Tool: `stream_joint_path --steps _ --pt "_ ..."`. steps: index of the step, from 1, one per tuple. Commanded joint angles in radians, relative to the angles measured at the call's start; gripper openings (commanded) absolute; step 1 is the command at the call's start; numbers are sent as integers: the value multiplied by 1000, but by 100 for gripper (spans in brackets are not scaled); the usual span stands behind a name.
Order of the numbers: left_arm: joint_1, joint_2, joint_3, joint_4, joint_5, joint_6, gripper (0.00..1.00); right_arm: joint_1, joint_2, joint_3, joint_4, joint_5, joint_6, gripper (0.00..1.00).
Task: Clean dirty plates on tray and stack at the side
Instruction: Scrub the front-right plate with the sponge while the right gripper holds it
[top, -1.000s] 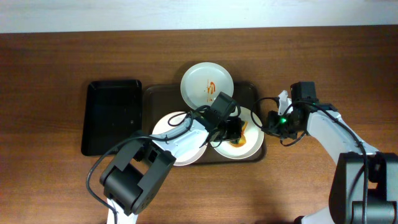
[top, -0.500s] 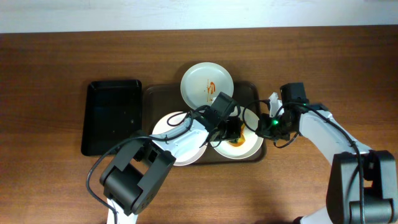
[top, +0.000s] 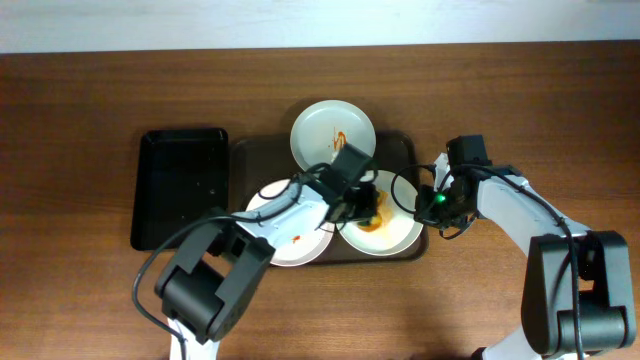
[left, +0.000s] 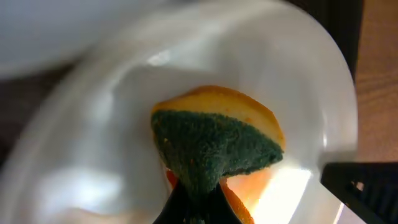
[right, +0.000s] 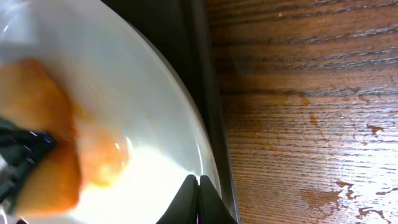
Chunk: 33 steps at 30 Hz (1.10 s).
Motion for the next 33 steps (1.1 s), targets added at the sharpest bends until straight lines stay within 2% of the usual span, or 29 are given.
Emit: stream_joint_path --steps 1,2,4,6,11,20,22,27,33 --pt "72 14 -10 -29 -62 53 0 3 17 -6 -4 45 10 4" --pt "83 14 -7 -29 -36 68 0 3 17 -6 -4 46 10 4" --pt "105 7 16 -9 113 195 0 3 17 -6 -4 45 10 4" --pt "115 -6 42 -11 181 264 0 3 17 -6 -4 45 10 4" --pt "132 -107 67 -11 190 371 0 3 16 -5 -5 40 9 5" --pt "107 -137 67 -35 158 354 0 3 16 17 -5 -27 6 9" --pt "101 -137 67 -64 154 309 0 3 16 17 -5 -27 6 9" --pt "51 -135 50 -85 142 283 0 3 16 17 -4 -26 6 8" --pt "-24 -126 21 -81 38 108 0 3 16 17 -5 -26 6 8"
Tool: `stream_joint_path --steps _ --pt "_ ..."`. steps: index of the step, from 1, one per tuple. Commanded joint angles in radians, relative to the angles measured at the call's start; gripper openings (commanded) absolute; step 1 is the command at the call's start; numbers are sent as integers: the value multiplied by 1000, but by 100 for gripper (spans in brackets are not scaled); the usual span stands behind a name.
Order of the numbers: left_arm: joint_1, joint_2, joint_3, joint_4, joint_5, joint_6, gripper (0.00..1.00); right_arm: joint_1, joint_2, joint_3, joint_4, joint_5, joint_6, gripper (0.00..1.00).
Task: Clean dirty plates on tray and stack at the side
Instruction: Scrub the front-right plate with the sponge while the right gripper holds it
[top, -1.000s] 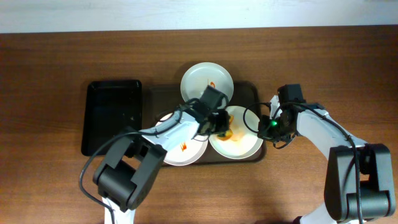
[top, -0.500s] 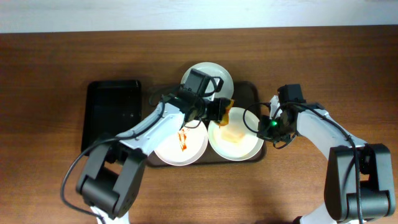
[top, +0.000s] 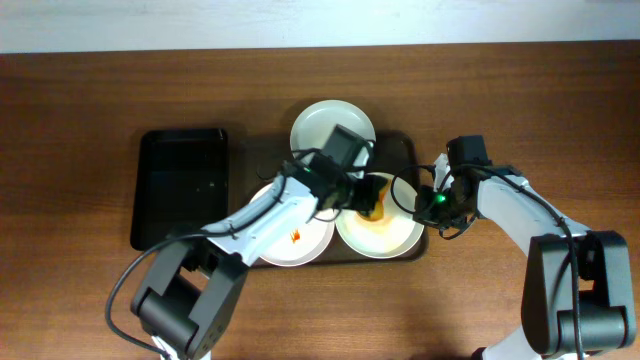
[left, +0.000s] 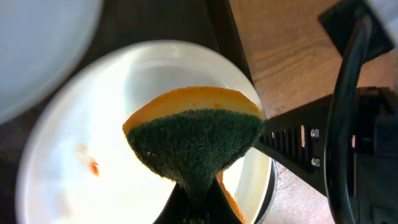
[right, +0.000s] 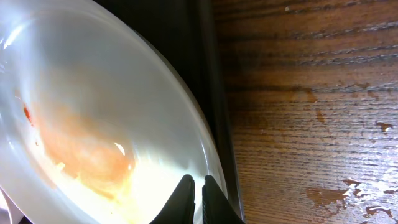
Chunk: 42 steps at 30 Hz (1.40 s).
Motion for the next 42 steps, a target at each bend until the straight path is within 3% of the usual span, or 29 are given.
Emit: stream_joint_path --steps 1,8,15,22,30,35,42 --pt "-35 -3 -24 2 -57 -123 0 3 16 17 -2 -6 5 9" --pt "-42 66 -24 5 -48 -232 0 3 16 17 -1 -6 5 8" --pt "-59 144 -24 87 51 -232 0 3 16 17 -1 -6 4 8" --pt "-3 147 -24 -29 -238 -184 0 3 16 17 0 -5 5 9" --pt "146 130 6 -96 -236 -135 0 3 16 17 -1 -5 5 9" --pt "158 46 80 -194 -232 -4 0 3 16 17 0 -2 5 8" --pt "177 -78 99 -263 -234 31 0 3 16 17 -1 11 4 9"
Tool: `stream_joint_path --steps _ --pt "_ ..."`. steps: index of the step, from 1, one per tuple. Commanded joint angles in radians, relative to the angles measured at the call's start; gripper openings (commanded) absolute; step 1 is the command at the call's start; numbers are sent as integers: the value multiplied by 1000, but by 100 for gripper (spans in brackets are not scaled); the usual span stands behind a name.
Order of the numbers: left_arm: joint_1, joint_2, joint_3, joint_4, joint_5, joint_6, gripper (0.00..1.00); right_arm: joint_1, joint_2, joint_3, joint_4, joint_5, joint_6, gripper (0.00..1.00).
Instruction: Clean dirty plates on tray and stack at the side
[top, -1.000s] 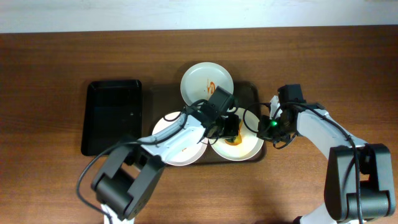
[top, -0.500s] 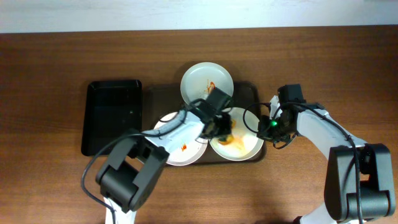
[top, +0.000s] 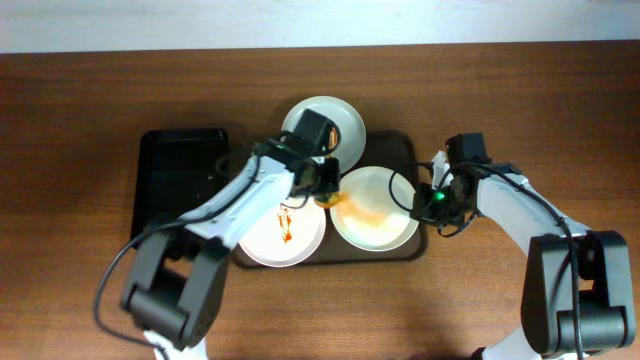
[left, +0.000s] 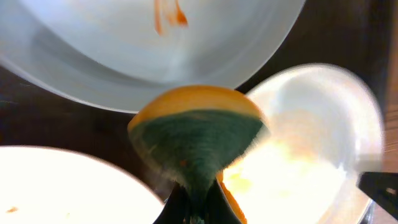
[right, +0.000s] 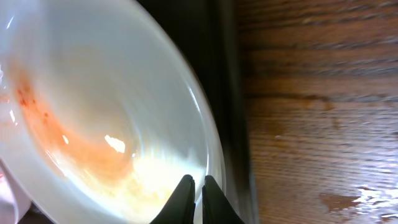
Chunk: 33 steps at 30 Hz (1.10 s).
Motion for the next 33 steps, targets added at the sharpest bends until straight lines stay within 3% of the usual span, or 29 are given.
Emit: stream_joint_path --steps 1,3,6,12,18,33 --pt "29 -82 24 -36 -40 45 0 -2 14 3 -1 23 3 9" --pt "44 -82 24 -64 -45 45 0 -2 10 7 -6 -46 -33 21" --pt "74 -82 24 -99 -87 45 0 -2 -3 52 -64 -68 -50 29" --pt "131 -82 24 -145 -164 106 0 -2 -19 203 -238 -11 -116 31" --pt "138 -82 24 -145 -164 119 0 0 -16 210 -320 77 -108 32" --pt "138 -82 24 -145 -164 119 0 77 -16 67 -265 117 32 32"
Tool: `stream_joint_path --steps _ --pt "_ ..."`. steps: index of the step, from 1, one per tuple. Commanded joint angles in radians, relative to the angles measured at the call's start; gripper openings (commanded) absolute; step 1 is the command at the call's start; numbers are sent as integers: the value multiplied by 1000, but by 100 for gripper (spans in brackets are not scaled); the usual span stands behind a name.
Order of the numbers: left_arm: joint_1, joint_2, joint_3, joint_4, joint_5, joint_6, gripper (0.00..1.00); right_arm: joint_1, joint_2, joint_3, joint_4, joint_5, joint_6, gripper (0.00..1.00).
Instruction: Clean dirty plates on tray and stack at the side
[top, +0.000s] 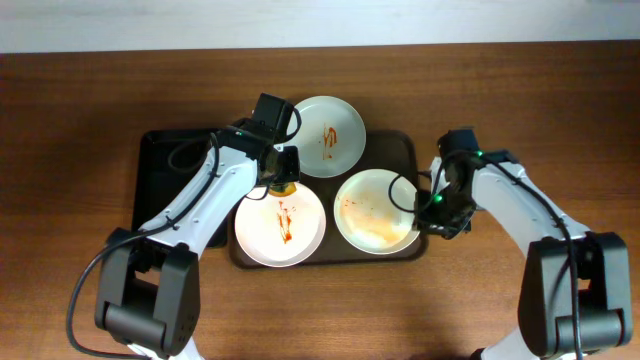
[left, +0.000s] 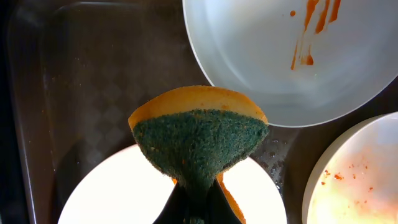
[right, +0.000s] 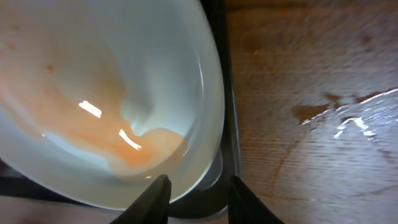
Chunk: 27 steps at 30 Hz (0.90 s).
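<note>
A brown tray (top: 400, 146) carries three white plates. The back plate (top: 328, 122) and the front left plate (top: 280, 228) have red streaks. The front right plate (top: 377, 210) shows an orange smear (right: 124, 140). My left gripper (top: 283, 184) is shut on a green and orange sponge (left: 199, 134), hanging over the far edge of the front left plate (left: 112, 193). My right gripper (top: 441, 214) stands open at the right plate's rim (right: 211, 93). One finger is over the plate and the other is over the tray edge.
A black tray (top: 180, 190) lies left of the brown one. Bare wooden table (top: 520, 100) surrounds both. Wet patches (right: 348, 118) shine on the wood right of the brown tray.
My left gripper has moved left with the sponge, from the gap between the plates to the front left plate's far edge. My right gripper, then pinched at the right plate's rim, is open.
First the sponge was pressed on the front right plate while my right gripper pinched its rim. Then the sponge was held above that plate, then over the tray's middle. Now it hangs by the front left plate, the right plate is smeared orange, and my right gripper is open.
</note>
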Motion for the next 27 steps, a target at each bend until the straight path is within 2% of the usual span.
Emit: stream_joint_path --steps 1,6,12,15,20,21,23,27 --pt "2 -12 9 -1 -11 16 0 31 -14 -37 27 9 48 31" --pt "2 -12 9 -2 -10 16 0 45 -14 -87 116 9 147 31" --pt "2 -12 9 -8 -10 16 0 45 -14 -119 250 29 177 30" --pt "2 -12 9 -13 -10 16 0 45 -13 -120 249 62 207 20" --pt "2 -12 9 -13 -10 16 0 45 4 -120 250 62 216 18" --pt "2 -12 9 -13 -10 16 0 43 11 -120 252 62 222 11" --pt "2 -12 9 -13 -10 16 0 43 15 -120 256 61 222 6" --pt "2 -12 9 -13 -10 16 0 43 11 -111 254 61 197 4"
